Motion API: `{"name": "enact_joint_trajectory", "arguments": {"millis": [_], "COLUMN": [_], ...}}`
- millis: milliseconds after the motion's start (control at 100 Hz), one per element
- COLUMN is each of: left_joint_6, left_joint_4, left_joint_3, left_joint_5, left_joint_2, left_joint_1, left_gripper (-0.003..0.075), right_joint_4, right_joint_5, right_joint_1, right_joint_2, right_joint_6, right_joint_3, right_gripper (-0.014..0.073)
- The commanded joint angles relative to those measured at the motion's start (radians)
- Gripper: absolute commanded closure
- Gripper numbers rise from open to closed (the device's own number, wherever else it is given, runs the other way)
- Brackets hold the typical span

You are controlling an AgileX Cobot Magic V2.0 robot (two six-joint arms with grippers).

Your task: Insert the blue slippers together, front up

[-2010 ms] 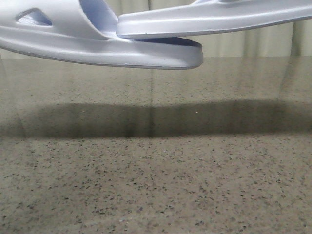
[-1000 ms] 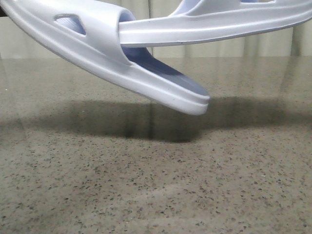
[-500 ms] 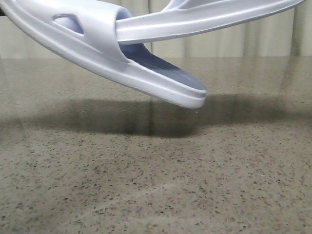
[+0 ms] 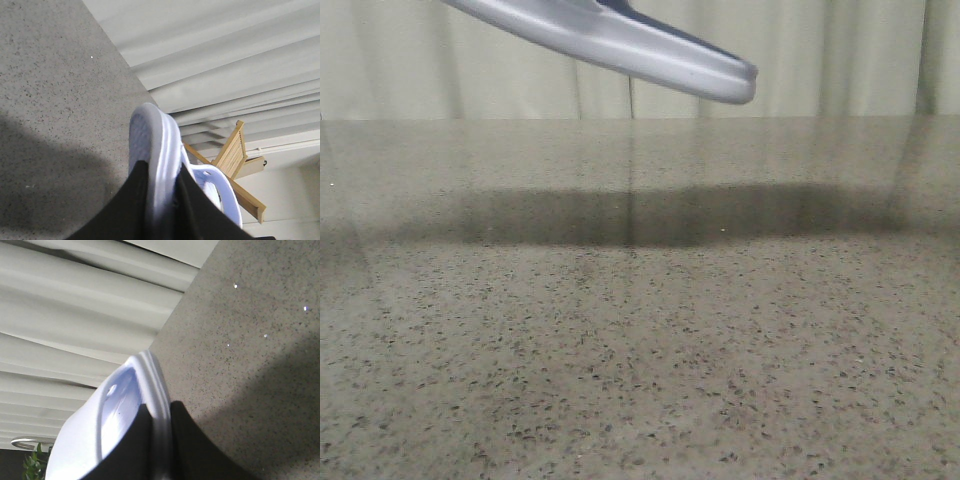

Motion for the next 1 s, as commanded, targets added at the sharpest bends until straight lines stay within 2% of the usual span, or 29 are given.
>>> {"name": "enact_joint_trajectory", "arguments": {"millis": [0, 460, 990], "left_joint_6": [-0.027, -0.074, -0.080], "left_joint_4": [-0.084, -0.084, -0.084], "left_joint_3": [-0.042, -0.042, -0.042], "left_joint_5": [0.086, 0.114, 0.162], "left_joint_2": [-0.009, 0.009, 0.009], "left_joint_1": [-0.011, -0.011, -0.011], "left_gripper": [0.0701, 0.0690, 0.0690], "right_joint_4": [0.097, 0.128, 0.138], "right_joint_5": [0.043, 0.118, 0.339], "right_joint_1": [0.003, 0.003, 0.008], "right_joint_2": [-0.006, -0.001, 0.140], "right_joint_6": [-0.055, -0.084, -0.130], "right_joint_3": [-0.024, -0.024, -0.024], "right_gripper": [0.0701, 0.0701, 0.0701]}}
